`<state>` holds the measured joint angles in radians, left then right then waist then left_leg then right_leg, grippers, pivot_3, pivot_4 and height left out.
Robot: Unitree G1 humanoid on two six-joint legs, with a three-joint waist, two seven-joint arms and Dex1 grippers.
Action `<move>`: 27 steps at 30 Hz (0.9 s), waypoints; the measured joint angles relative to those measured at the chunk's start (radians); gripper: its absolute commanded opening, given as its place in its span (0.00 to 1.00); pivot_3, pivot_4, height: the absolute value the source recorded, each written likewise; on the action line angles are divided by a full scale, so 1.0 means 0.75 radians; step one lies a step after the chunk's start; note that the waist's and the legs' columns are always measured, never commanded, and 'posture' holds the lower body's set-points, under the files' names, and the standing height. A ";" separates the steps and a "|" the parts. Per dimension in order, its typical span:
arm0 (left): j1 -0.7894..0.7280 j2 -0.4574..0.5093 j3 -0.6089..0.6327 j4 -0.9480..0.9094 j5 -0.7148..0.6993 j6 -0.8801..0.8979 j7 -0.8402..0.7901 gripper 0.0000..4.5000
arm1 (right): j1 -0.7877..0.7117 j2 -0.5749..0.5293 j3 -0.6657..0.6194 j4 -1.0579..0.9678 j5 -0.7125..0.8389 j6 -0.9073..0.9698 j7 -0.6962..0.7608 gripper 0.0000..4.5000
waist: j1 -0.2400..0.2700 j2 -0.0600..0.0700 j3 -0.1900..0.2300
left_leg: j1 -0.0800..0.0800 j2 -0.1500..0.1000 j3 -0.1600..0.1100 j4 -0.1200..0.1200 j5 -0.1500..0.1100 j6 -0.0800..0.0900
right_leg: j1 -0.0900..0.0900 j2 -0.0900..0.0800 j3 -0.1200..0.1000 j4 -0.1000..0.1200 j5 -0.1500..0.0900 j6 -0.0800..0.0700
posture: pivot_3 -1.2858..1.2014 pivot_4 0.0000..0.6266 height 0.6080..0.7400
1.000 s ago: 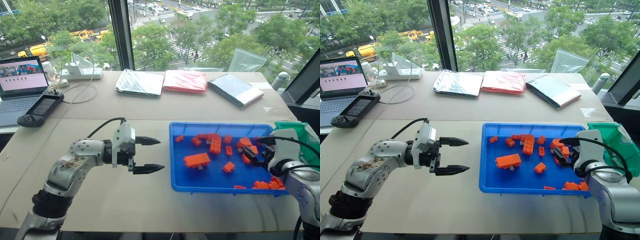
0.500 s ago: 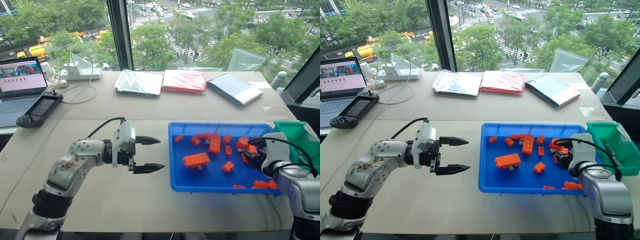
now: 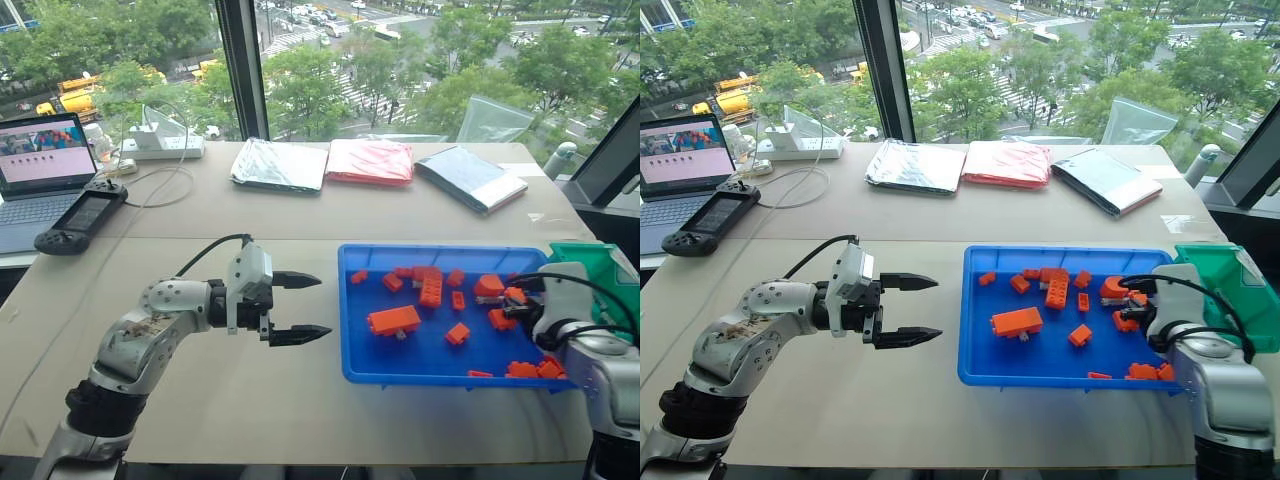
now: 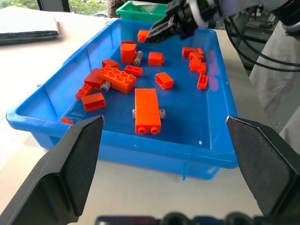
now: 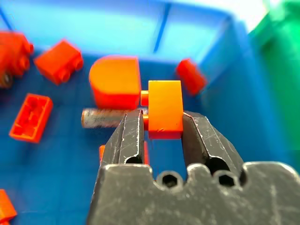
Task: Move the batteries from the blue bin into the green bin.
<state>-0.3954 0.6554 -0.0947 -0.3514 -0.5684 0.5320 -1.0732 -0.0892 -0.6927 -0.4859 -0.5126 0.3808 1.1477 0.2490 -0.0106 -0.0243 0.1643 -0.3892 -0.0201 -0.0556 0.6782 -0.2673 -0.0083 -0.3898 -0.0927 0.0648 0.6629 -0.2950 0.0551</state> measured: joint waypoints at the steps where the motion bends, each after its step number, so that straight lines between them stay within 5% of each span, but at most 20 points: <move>1: -0.001 0.001 0.000 -0.002 -0.003 0.002 0.000 1.00 | 0.047 -0.043 -0.039 -0.059 0.031 0.053 0.044 0.18 | 0.000 0.000 0.000 | 0.000 0.000 0.000 0.000 0.000 0.000 | 0.001 0.001 -0.001 0.000 0.000 0.000 | 0.52 0.24 1.00; 8: -0.016 -0.004 -0.005 -0.004 -0.009 0.014 -0.001 1.00 | 0.233 -0.104 -0.161 -0.256 0.136 0.306 0.185 0.18 | -0.009 0.000 0.000 | 0.001 0.000 0.001 0.000 0.000 0.001 | 0.001 0.002 0.001 0.000 0.000 0.000 | 0.52 0.24 1.00; 10: -0.028 -0.007 -0.009 -0.004 -0.009 0.015 -0.005 1.00 | 0.230 -0.107 -0.185 -0.293 0.142 0.324 0.192 0.41 | -0.010 0.000 0.000 | 0.002 0.000 0.001 0.000 0.000 0.001 | 0.002 0.002 0.001 0.000 0.000 0.000 | 0.52 0.24 1.00; 18: -0.044 -0.014 -0.015 0.005 -0.009 0.019 -0.013 1.00 | 0.153 -0.106 -0.181 -0.321 0.152 0.356 0.200 0.98 | -0.006 0.000 0.000 | 0.002 0.000 0.001 0.000 0.000 0.001 | 0.001 0.002 0.001 0.000 0.000 0.000 | 0.52 0.24 1.00; 27: -0.049 -0.022 -0.016 -0.001 -0.013 0.031 -0.008 1.00 | -0.092 0.072 0.068 -0.094 0.034 0.246 0.022 0.99 | -0.011 0.000 0.000 | 0.002 0.000 0.001 0.000 0.000 0.000 | 0.001 0.002 0.001 0.000 0.000 0.000 | 0.52 0.24 1.00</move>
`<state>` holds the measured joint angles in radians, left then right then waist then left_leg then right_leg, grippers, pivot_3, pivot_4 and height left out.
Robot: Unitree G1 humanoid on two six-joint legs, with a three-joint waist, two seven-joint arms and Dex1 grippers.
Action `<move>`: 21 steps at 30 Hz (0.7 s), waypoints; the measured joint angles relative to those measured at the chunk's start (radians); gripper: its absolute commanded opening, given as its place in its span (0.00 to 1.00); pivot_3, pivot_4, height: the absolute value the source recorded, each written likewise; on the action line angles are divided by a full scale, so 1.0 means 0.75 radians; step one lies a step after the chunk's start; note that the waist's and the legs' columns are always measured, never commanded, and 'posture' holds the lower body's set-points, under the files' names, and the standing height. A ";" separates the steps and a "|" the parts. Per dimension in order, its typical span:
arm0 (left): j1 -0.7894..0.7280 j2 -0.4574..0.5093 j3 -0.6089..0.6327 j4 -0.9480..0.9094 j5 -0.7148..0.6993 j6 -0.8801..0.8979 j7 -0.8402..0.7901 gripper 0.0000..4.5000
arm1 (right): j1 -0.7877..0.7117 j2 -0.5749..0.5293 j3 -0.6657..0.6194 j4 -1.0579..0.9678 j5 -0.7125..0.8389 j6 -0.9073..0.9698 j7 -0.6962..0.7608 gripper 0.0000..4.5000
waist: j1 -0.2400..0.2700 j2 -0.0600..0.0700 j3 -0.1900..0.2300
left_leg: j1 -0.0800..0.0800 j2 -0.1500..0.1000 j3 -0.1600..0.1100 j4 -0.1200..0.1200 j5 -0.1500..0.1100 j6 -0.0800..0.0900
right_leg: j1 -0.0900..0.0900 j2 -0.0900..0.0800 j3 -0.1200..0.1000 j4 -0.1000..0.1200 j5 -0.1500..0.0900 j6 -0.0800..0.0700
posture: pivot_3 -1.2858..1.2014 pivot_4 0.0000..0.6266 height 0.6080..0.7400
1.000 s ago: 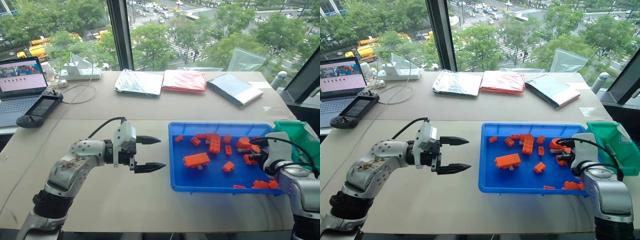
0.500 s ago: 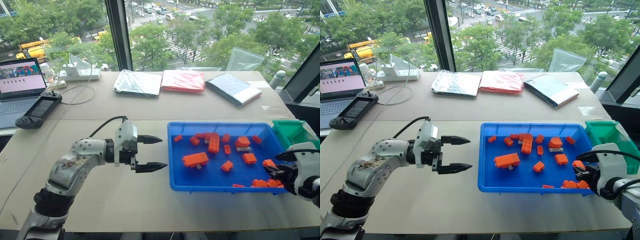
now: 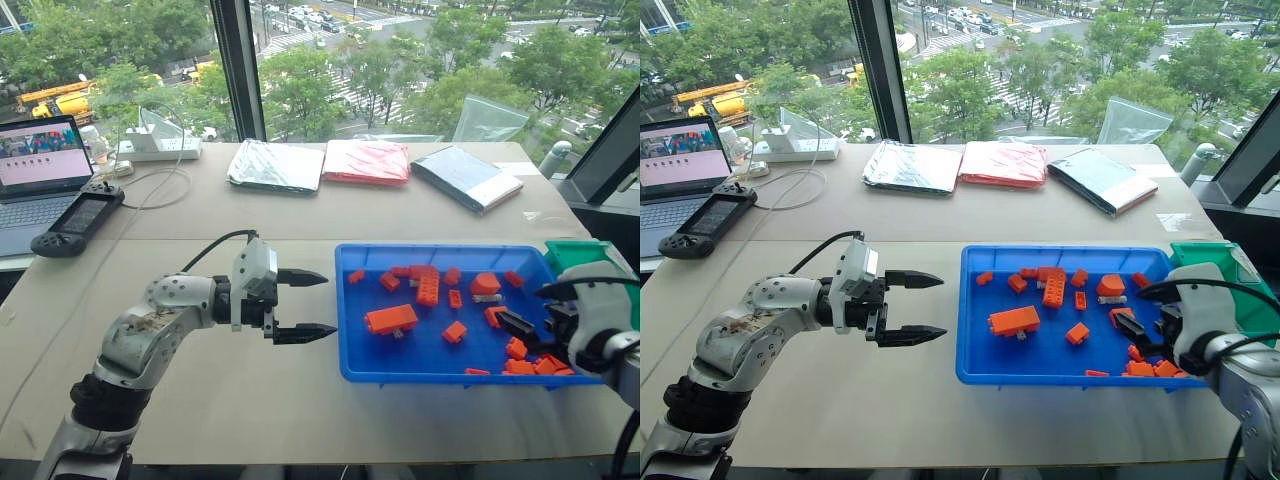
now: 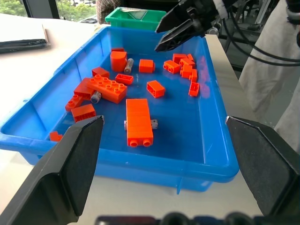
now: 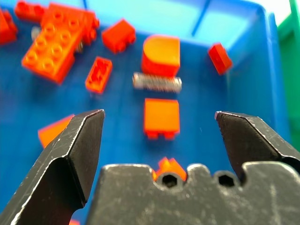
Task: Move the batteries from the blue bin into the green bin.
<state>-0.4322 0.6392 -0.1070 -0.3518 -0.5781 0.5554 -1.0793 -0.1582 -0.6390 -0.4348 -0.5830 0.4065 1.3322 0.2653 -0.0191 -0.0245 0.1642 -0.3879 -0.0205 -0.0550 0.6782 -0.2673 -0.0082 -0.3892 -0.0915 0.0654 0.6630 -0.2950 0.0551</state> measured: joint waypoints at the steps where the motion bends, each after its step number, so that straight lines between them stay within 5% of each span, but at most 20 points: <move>1: 0.000 0.000 0.001 0.000 0.000 0.001 0.002 1.00 | -0.016 0.043 0.026 0.066 -0.023 -0.039 -0.027 0.99 | 0.002 0.000 0.000 | 0.000 0.000 0.000 0.000 0.000 0.000 | 0.000 0.000 0.000 0.000 0.000 0.000 | 0.52 0.24 1.00; 21: 0.014 -0.002 0.009 -0.008 -0.017 0.023 0.055 1.00 | -0.155 0.077 0.224 0.532 -0.197 -0.427 -0.004 0.99 | 0.000 0.001 0.000 | -0.001 0.000 0.000 0.000 0.000 0.000 | -0.001 -0.001 0.000 0.000 0.000 0.000 | 0.52 0.24 1.00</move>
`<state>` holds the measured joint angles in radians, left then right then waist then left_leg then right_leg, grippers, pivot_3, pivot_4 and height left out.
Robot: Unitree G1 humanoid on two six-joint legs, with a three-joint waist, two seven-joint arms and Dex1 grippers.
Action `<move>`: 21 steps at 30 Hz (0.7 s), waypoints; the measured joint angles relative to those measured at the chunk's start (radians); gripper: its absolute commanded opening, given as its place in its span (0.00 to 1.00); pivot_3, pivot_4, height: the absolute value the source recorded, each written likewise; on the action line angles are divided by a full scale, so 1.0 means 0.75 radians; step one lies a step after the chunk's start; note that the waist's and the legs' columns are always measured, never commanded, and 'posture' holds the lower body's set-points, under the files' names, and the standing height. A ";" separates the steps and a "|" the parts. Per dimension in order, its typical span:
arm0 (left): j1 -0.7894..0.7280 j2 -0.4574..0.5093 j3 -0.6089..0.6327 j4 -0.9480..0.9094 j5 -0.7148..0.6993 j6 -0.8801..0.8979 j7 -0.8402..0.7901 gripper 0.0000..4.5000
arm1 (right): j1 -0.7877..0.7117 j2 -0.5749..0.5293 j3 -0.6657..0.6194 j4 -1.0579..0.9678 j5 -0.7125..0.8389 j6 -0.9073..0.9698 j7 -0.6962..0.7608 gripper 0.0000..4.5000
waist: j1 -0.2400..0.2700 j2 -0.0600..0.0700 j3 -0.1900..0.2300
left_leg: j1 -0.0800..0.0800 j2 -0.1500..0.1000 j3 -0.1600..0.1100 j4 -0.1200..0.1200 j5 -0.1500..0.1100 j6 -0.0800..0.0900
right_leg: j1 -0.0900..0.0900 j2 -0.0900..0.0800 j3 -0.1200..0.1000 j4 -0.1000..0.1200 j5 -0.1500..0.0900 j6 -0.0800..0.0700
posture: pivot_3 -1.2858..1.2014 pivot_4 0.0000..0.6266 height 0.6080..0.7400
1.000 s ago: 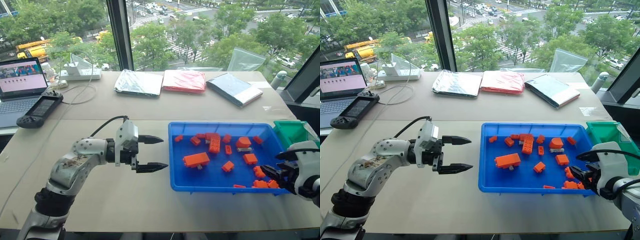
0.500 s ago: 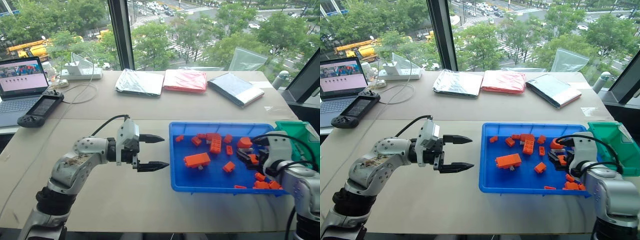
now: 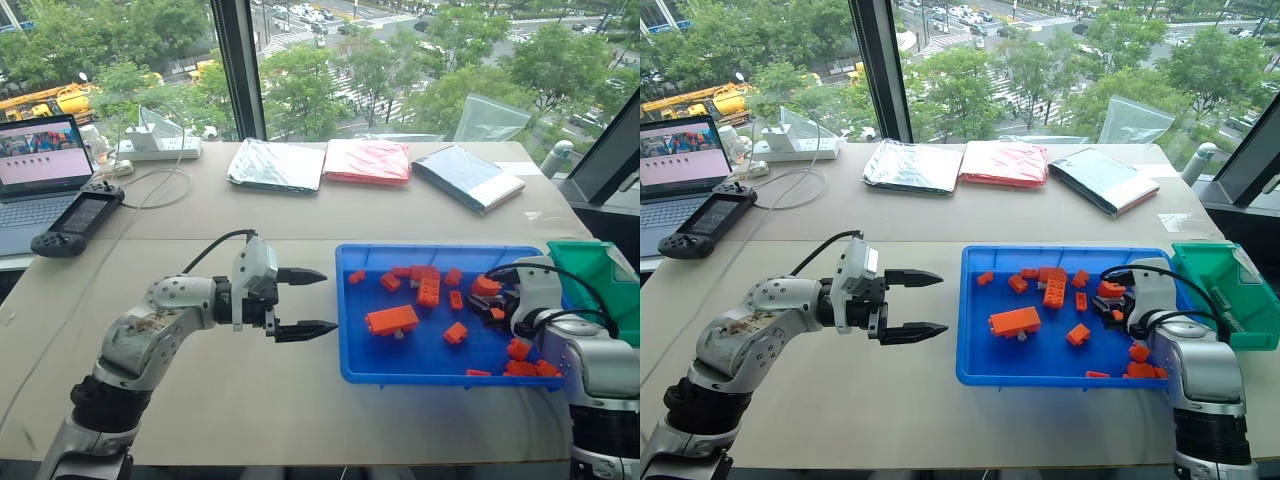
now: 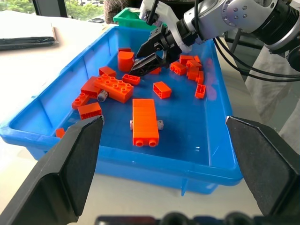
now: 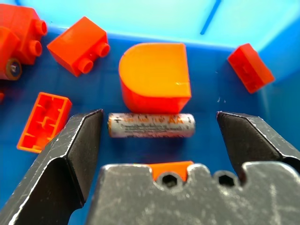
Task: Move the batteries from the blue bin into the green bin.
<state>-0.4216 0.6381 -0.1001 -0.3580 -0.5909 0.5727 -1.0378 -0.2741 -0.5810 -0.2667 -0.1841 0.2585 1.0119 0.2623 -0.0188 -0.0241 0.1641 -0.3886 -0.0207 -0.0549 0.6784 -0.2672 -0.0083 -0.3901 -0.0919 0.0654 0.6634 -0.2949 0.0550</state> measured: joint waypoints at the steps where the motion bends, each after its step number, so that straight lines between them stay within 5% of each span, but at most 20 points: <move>1: 0.000 0.000 0.000 0.000 -0.001 0.000 0.001 1.00 | -0.003 0.003 0.001 0.006 0.000 -0.006 0.004 0.99 | 0.000 0.000 0.000 | 0.000 0.000 0.000 0.000 0.000 0.000 | 0.000 0.000 0.000 0.000 0.000 0.000 | 0.52 0.24 1.00; 6: 0.000 0.000 0.000 -0.001 -0.002 0.000 0.002 1.00 | -0.029 0.013 0.001 0.053 -0.001 -0.033 0.017 0.99 | 0.000 0.000 0.000 | 0.000 0.000 0.000 0.000 0.000 0.000 | 0.000 0.000 0.000 0.000 0.000 0.000 | 0.52 0.24 1.00; 13: 0.000 0.000 0.000 -0.001 -0.002 0.000 0.004 1.00 | -0.030 0.019 0.010 0.070 -0.001 -0.059 0.029 0.56 | 0.000 0.000 0.000 | 0.000 0.000 0.000 0.000 0.000 0.000 | 0.000 0.000 0.000 0.000 0.000 0.000 | 0.52 0.24 1.00; 21: 0.000 0.000 0.000 -0.001 -0.002 0.000 0.005 1.00 | -0.027 0.017 0.017 0.060 -0.001 -0.058 0.042 0.55 | 0.000 0.000 0.000 | 0.001 0.000 0.000 0.000 0.000 0.000 | 0.000 0.000 0.000 0.000 0.000 0.000 | 0.52 0.24 1.00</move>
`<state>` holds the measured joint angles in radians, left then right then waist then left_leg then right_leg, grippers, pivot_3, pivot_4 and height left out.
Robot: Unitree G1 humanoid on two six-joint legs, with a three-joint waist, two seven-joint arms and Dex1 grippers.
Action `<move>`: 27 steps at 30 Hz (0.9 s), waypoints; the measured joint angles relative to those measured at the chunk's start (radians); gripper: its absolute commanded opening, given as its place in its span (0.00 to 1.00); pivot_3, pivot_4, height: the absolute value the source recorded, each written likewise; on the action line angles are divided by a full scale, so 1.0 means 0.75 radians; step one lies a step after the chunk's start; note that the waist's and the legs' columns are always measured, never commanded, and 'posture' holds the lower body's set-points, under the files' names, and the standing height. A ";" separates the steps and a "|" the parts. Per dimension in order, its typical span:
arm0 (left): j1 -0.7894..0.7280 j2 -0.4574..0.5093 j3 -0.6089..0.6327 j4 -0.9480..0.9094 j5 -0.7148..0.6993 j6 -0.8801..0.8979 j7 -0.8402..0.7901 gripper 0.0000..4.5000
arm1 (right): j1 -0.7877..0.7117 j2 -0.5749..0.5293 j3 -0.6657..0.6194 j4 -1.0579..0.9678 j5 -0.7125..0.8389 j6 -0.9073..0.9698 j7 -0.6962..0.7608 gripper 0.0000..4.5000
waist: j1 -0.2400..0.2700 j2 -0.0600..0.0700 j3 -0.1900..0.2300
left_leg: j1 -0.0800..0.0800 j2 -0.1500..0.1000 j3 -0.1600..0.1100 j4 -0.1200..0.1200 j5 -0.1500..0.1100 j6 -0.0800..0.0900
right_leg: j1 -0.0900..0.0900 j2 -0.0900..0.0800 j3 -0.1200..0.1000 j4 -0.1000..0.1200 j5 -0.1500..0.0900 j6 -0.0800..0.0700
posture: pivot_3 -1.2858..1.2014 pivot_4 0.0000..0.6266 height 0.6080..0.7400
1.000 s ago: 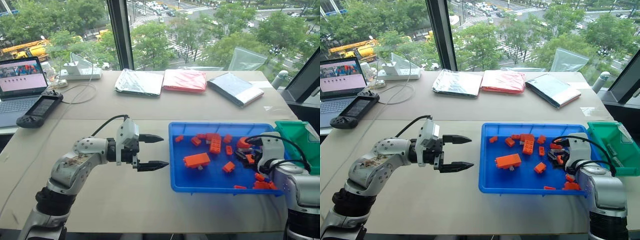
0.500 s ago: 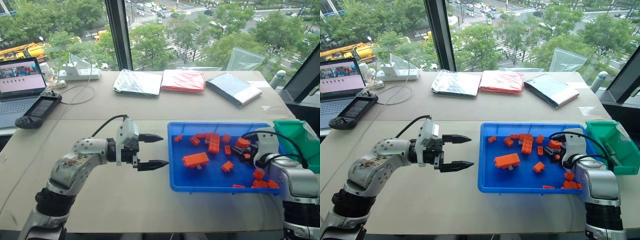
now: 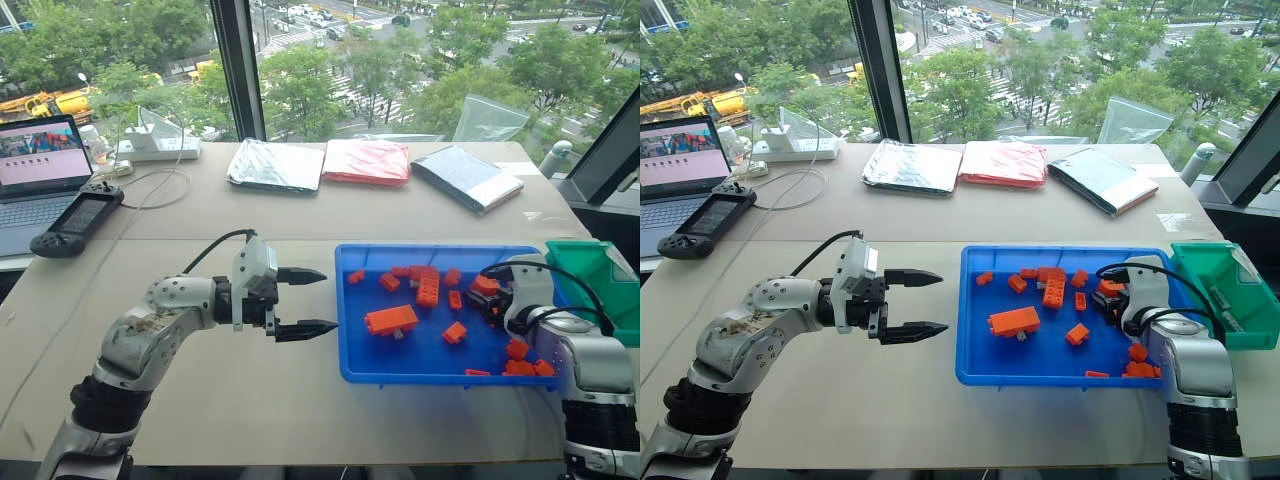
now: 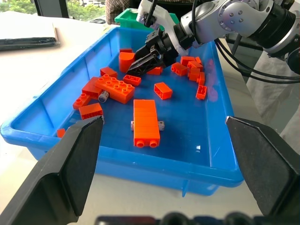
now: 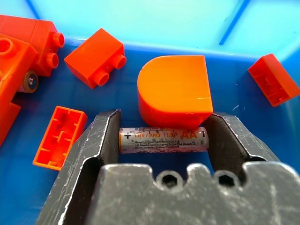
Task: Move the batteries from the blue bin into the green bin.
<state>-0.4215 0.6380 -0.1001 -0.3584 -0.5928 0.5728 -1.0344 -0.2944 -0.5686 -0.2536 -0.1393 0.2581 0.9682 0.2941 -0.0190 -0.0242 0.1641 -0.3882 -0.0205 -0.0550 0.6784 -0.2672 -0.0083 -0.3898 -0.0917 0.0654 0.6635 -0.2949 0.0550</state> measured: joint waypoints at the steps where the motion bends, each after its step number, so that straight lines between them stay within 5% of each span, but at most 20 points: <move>1: 0.000 0.000 0.000 0.000 0.000 0.000 0.000 1.00 | 0.004 -0.004 0.000 -0.005 0.000 0.004 0.003 0.55 | 0.000 0.000 0.000 | 0.000 0.000 0.000 0.000 0.000 0.000 | 0.000 0.000 0.000 0.000 0.000 0.000 | 0.52 0.24 1.00; 17: 0.000 -0.005 -0.002 0.000 0.000 0.000 -0.002 1.00 | -0.026 -0.102 -0.298 -0.410 0.111 0.296 0.022 0.55 | 0.001 0.000 0.000 | -0.001 0.000 0.000 0.000 0.000 0.000 | -0.001 0.000 0.000 0.000 0.000 0.000 | 0.52 0.24 1.00; 27: -0.007 -0.010 -0.003 0.001 -0.001 0.017 -0.008 1.00 | 0.072 -0.192 -0.483 -0.287 -0.065 0.204 -0.149 0.55 | 0.005 0.001 0.000 | -0.002 -0.001 0.001 0.000 0.000 0.000 | -0.001 -0.001 0.001 -0.001 0.000 0.000 | 0.52 0.24 1.00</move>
<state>-0.4265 0.6302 -0.1025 -0.3574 -0.5933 0.5857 -1.0403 -0.2406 -0.7125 -0.6161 -0.3547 0.2094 1.1211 0.1824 -0.0150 -0.0235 0.1640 -0.3893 -0.0216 -0.0543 0.6782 -0.2673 -0.0081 -0.3907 -0.0926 0.0661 0.6631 -0.2949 0.0551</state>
